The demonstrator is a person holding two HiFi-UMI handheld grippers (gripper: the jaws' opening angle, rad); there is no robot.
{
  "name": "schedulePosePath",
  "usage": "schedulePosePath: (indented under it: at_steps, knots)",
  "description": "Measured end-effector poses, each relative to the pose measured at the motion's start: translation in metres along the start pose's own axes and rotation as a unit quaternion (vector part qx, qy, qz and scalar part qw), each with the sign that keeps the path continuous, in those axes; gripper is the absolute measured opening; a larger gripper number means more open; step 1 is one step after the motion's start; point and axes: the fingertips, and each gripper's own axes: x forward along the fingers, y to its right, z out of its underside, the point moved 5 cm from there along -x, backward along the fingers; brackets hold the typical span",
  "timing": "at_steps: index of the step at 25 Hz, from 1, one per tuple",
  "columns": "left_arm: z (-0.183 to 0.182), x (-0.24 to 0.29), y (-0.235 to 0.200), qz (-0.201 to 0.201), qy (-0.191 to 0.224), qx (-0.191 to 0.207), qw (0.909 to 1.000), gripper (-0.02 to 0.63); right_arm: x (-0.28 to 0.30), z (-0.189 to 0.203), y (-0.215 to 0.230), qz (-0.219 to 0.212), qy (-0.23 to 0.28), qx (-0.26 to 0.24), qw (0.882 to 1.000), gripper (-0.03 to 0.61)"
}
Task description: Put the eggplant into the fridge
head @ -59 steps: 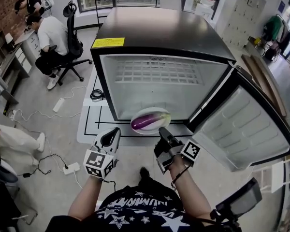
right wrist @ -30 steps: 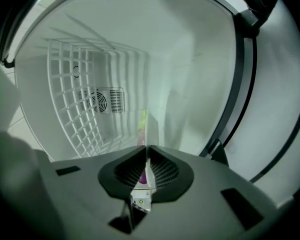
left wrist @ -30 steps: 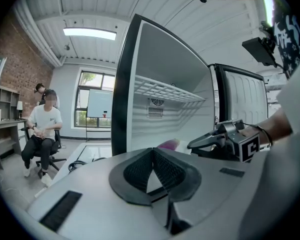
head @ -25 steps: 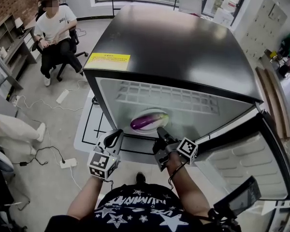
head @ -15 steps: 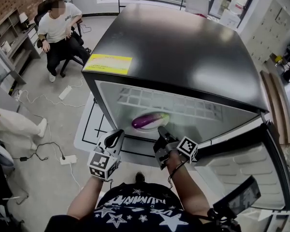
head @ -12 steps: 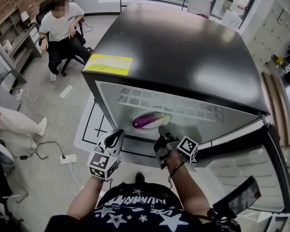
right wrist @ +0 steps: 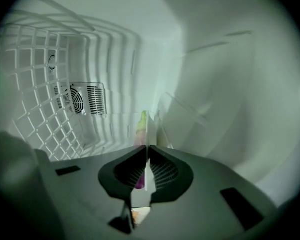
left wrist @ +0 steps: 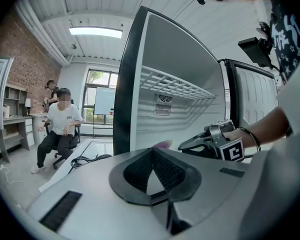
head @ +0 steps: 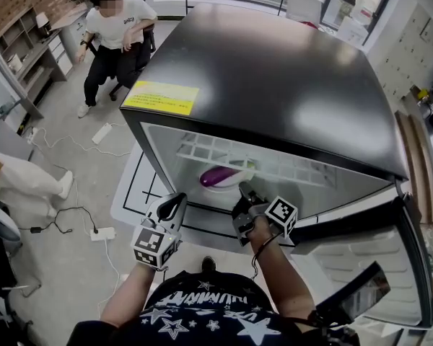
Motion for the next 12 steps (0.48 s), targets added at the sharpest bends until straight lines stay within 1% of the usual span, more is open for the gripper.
schedulePosePath:
  at_steps: [5,12]
  knots:
    - [0.0031,-0.0004,0.0004,0.001,0.001,0.000,1.0000,0.009,0.0016,0.0000,0.0013,0.019,-0.003,-0.021,1.000,0.020]
    - [-0.0007,0.0003,0.0016,0.004,0.001,0.000,1.0000,0.009,0.0025,-0.0027,-0.0039,0.034,-0.008,-0.043,0.998,0.020]
